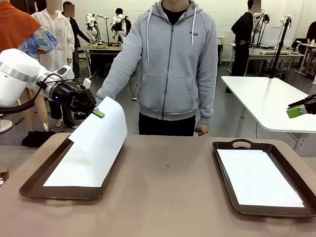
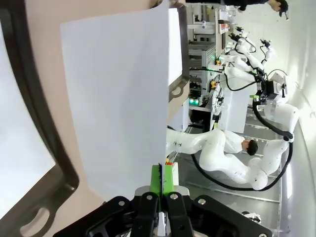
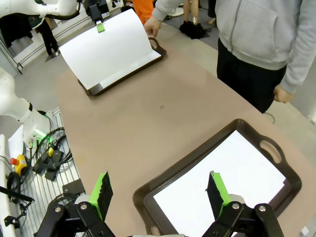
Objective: Sort the A4 documents.
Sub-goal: Place the A4 Paper in the designated Handle tray.
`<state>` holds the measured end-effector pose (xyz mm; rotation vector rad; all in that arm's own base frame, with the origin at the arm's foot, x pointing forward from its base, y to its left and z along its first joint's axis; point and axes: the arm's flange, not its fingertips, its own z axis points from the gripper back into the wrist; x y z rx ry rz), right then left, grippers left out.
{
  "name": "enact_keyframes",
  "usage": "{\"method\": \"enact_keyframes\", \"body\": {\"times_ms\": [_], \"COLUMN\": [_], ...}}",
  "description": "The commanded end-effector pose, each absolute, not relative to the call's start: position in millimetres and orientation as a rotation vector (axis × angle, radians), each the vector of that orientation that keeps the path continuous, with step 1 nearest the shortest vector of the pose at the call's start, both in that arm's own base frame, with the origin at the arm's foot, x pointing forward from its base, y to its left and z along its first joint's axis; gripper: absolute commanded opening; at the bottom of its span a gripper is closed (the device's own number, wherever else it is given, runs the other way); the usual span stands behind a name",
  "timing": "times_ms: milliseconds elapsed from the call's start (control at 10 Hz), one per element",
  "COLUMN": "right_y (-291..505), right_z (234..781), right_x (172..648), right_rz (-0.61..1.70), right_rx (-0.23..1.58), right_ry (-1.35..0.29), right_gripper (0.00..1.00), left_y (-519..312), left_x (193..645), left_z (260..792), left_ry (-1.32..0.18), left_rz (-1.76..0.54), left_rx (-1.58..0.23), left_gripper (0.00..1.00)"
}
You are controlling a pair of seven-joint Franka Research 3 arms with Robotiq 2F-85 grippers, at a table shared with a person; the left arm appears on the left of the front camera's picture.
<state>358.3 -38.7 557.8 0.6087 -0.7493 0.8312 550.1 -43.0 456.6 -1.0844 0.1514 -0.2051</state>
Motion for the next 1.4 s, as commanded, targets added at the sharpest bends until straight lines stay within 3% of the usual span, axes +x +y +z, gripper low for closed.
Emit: {"method": "enact_keyframes", "body": {"times_ms": [0,800,1300], "right_y": [-36.8,-36.8,-36.8], "right_z": [558.3,558.3,558.3], "right_x": [360.5,360.5,360.5], "right_rz": [0.833,0.833,0.833], "right_rx": [0.636,0.636,0.636], "right_ry": [-0.767,-0.767,-0.767], "right_gripper": [1.00,1.00,1.00], "left_y": [-27.1,19.1,28.7], "left_x": [551.0,569.0,574.2], "left_z": [457.3,388.0,365.7], "left_ry": [0.154,0.010,0.046], "left_rz": [-0.257,-0.050,-0.084], "left_rx": [-1.001,-0.923,-0.773], "left_gripper": [0.01,0.01,0.01]}}
